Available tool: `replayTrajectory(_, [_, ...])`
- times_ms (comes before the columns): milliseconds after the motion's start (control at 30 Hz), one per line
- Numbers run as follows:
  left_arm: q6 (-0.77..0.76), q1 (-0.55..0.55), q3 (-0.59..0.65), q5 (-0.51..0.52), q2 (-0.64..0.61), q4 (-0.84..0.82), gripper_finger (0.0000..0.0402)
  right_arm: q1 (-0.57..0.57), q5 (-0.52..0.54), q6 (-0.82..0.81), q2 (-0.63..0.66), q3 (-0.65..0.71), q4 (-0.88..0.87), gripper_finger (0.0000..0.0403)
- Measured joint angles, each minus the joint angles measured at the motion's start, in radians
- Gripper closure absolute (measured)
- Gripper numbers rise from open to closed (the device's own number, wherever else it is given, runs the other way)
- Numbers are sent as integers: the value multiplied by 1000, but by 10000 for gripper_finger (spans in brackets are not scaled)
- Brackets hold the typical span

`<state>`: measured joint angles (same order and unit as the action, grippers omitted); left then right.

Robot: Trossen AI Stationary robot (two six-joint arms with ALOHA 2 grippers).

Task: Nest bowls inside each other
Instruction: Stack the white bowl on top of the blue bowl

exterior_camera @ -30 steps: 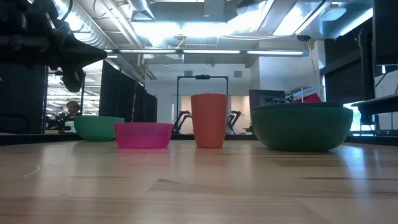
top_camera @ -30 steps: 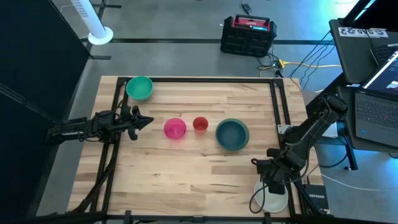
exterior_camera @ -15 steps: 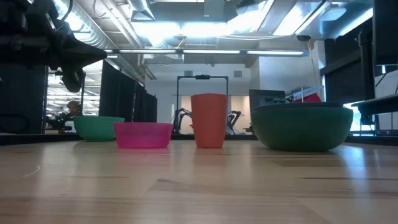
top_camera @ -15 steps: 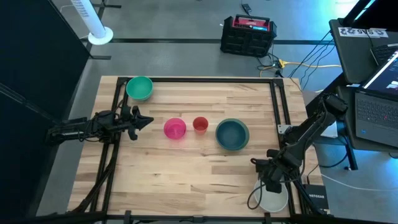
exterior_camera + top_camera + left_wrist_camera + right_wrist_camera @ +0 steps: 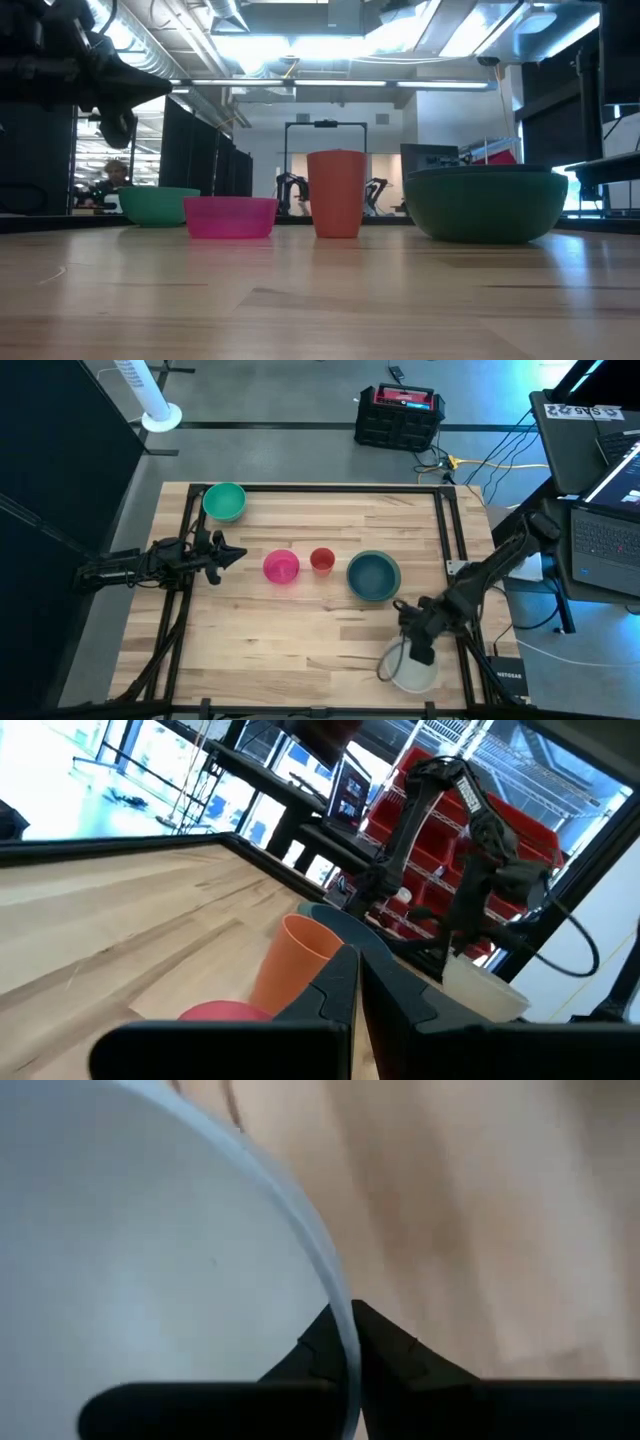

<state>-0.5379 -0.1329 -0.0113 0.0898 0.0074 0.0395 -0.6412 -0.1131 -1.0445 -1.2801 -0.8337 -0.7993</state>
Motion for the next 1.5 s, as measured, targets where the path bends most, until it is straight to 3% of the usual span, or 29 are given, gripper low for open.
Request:
replayTrajectory(433, [-24, 0, 0, 0, 0, 3, 402, 606, 76, 437, 10, -306, -120, 402])
replayTrajectory(633, [-26, 0, 0, 0, 0, 3, 402, 788, 73, 587, -66, -277, -260, 403])
replayTrajectory(1000, [-23, 0, 0, 0, 0, 3, 402, 852, 12, 713, -219, -204, -173, 400])
replayTrajectory(1500, [-7, 0, 0, 0, 0, 15, 402, 851, -86, 742, -223, -238, -257, 265])
